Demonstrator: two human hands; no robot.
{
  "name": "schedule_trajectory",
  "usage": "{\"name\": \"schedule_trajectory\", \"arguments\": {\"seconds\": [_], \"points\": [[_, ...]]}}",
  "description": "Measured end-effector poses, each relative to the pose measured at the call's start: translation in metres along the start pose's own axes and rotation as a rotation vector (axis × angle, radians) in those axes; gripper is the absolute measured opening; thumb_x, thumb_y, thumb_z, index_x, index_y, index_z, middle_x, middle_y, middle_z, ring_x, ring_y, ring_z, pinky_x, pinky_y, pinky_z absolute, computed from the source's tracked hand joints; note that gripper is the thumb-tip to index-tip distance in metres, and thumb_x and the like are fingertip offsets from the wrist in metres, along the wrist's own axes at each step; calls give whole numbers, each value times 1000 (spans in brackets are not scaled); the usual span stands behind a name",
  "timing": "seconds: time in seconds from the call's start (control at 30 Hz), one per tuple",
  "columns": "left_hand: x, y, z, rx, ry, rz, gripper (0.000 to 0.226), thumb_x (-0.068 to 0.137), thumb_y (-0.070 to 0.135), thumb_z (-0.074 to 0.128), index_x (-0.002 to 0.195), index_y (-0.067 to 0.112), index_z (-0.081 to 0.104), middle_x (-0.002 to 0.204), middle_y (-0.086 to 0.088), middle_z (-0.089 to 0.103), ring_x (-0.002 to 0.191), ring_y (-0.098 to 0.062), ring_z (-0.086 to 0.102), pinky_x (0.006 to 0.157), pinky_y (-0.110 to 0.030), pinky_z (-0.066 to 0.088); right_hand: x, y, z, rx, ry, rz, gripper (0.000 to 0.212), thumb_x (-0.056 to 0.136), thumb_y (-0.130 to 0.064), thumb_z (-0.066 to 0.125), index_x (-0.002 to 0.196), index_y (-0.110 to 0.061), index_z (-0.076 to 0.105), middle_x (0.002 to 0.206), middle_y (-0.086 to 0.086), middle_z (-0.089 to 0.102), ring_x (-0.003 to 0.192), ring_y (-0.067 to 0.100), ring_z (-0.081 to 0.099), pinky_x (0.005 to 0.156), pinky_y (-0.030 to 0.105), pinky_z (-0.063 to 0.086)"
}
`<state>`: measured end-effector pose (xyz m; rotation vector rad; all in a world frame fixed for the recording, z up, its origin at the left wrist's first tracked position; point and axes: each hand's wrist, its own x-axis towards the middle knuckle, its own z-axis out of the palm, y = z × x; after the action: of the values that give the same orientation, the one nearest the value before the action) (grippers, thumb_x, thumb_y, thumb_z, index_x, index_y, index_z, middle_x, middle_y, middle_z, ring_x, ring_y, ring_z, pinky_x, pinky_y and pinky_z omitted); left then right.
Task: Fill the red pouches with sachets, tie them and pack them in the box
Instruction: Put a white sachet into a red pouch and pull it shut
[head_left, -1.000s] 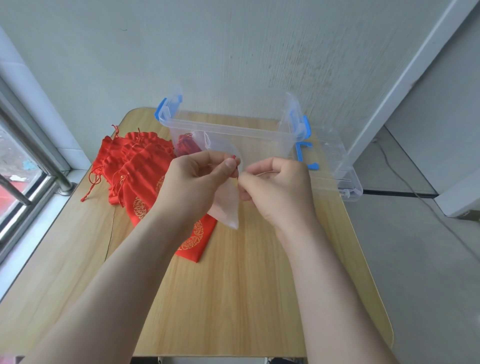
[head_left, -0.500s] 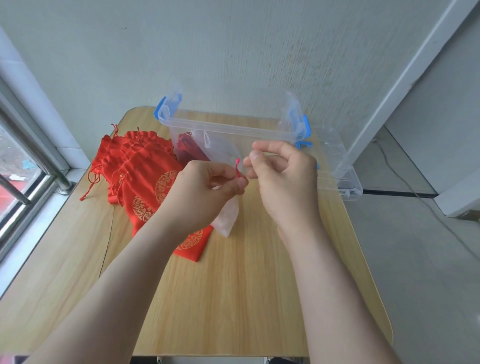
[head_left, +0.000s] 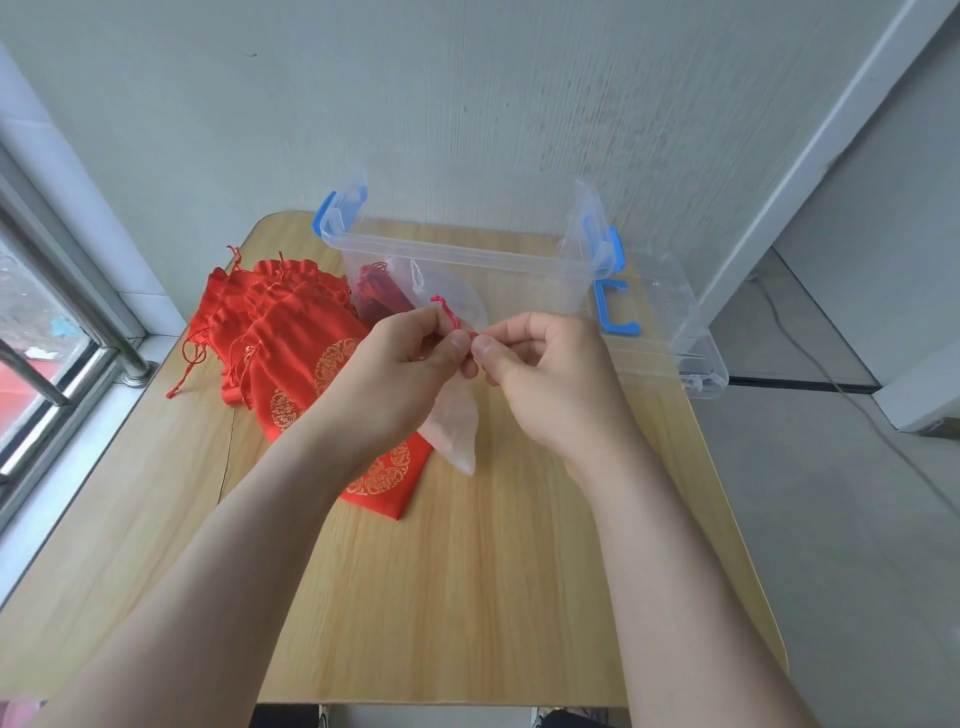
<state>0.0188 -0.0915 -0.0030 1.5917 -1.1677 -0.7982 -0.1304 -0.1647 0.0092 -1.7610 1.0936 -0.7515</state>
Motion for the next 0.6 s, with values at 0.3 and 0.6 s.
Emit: {"name": "schedule_trajectory", "arguments": {"seconds": [0.3,0.6], "points": [[-4,7,-1,-82,67,-7,19,103,21,69,92,13,82,91,-1,82,99,-25,77,100,-48,58,2,0,4,-131,41,24,16,100,-26,70,86,-22,76,76,-6,76,71,6,69,64,22,49],[-4,9,-4,-107,174,-31,9,96,25,78,98,18,84,92,2,83,96,-13,78,87,-32,63,-2,-6,9,-166,39,-38,19,98,-34,66,83,-23,70,72,-10,69,65,1,62,53,11,42]]}}
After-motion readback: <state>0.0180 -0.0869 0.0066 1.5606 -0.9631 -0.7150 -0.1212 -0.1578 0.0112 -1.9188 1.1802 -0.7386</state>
